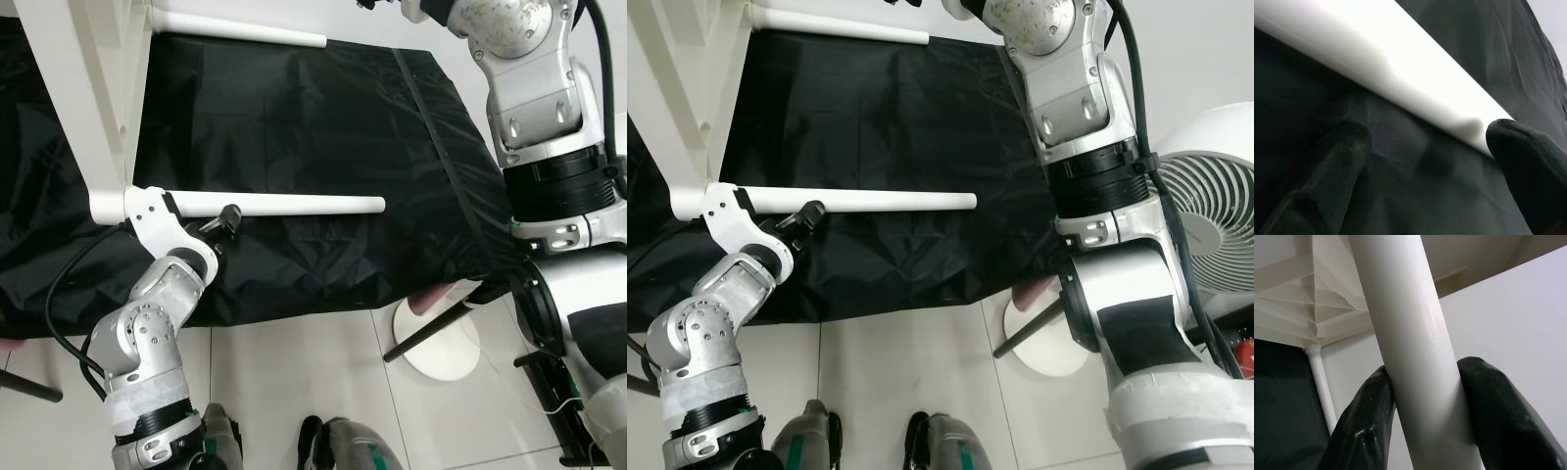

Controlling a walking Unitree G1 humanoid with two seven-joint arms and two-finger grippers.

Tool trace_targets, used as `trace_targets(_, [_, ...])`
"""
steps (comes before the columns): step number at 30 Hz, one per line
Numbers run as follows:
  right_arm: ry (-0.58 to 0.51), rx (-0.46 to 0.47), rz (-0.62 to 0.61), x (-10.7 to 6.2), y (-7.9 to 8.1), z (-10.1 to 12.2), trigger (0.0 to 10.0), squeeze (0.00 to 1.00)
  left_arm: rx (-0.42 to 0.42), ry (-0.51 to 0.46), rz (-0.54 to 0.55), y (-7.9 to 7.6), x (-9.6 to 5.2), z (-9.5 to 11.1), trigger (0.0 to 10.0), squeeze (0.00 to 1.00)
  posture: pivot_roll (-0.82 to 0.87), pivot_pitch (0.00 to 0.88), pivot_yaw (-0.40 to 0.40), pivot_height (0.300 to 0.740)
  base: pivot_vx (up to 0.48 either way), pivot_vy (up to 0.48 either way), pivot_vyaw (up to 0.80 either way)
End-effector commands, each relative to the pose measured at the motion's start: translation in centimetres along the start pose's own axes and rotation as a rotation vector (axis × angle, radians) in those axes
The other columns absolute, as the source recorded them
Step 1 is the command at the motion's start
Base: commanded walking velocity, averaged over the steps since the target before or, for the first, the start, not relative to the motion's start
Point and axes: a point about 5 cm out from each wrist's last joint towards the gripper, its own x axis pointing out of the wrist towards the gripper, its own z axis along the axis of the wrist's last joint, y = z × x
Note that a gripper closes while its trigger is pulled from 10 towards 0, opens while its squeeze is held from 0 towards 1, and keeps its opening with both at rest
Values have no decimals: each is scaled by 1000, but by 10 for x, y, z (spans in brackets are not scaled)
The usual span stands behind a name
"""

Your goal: Building children table

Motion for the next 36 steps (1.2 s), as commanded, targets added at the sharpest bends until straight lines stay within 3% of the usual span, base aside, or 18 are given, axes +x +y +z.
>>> trace_targets(1, [-48, 178, -390, -19, -63, 3, 0, 0, -125, 51, 25, -6, 3, -22, 10000, 0, 43, 99, -86, 740, 0, 0, 0])
trace_targets(4, [-30, 182, -459, -31, -80, -2, 0, 0, -175, 8, 63, -9, 14, -17, 10000, 0, 31, 100, -78, 740, 0, 0, 0])
trace_targets(9, [-32, 184, -497, -39, -89, -2, 0, 0, -215, -28, 65, -14, 20, -10, 10000, 0, 25, 101, -74, 740, 0, 0, 0])
trace_targets(12, [-53, 210, -546, -49, -99, -2, 0, 0, -226, -34, 73, -19, 31, -3, 10000, 0, 13, 103, -63, 740, 0, 0, 0])
trace_targets(16, [-72, 250, -580, -58, -107, -3, 0, 0, -269, -49, 108, -23, 42, 4, 10000, 0, 8, 103, -58, 740, 0, 0, 0])
trace_targets(22, [-67, 251, -595, -64, -109, -4, 0, 0, -354, -114, 103, -32, 48, 18, 9725, 0, 6, 103, -54, 740, 0, 0, 0])
trace_targets(24, [-60, 259, -617, -67, -112, -6, 0, 0, -384, -160, 114, -35, 50, 29, 0, 0, 5, 103, -52, 740, 0, 0, 0])
trace_targets(32, [-45, 258, -642, -72, -114, -9, 0, 0, -375, -236, 81, -43, 50, 49, 0, 0, 11, 99, -44, 740, 0, 0, 0])
trace_targets(36, [-23, 263, -692, -80, -118, -15, 0, 0, -278, -345, 16, -57, 42, 84, 0, 0, 24, 98, -37, 740, 0, 0, 0])
